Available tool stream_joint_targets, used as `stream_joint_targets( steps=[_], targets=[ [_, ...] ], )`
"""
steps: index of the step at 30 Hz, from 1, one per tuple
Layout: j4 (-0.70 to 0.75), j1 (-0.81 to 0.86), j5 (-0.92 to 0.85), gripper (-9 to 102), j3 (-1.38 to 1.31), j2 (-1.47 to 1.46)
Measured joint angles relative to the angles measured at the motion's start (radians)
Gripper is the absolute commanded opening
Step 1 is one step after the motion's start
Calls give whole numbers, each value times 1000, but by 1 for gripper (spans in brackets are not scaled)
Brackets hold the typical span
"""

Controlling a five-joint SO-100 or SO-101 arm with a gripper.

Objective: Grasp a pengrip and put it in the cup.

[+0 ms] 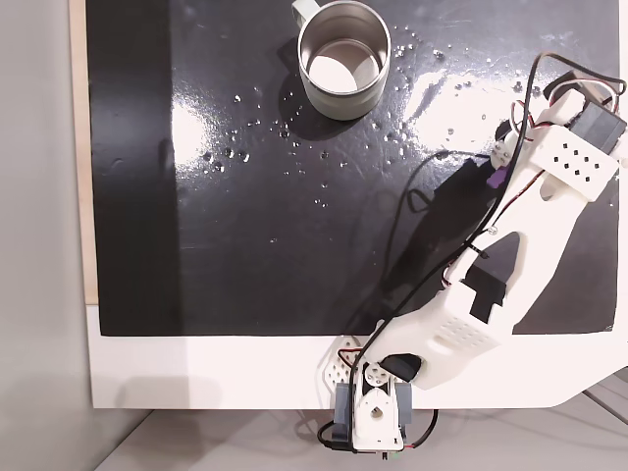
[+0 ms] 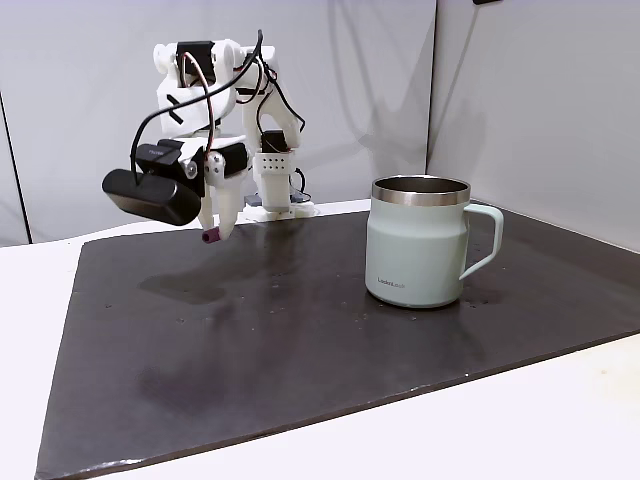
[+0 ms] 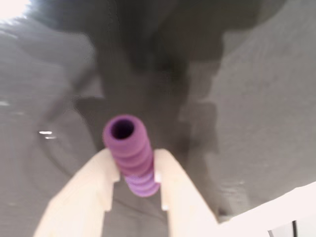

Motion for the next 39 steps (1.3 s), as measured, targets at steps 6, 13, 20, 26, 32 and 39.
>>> stream_joint_targets(
  steps=[6,13,20,26,32,39],
  targets=[
    [23,-51,64,0,-40,98],
    [37,-186,212,0,-110,219],
    [38,-387,402,0,-202,255],
    [38,-537,568,0,-324,249],
    [38,-609,698,0,-445,146],
    [38,-649,799,0,-583,-8]
  ],
)
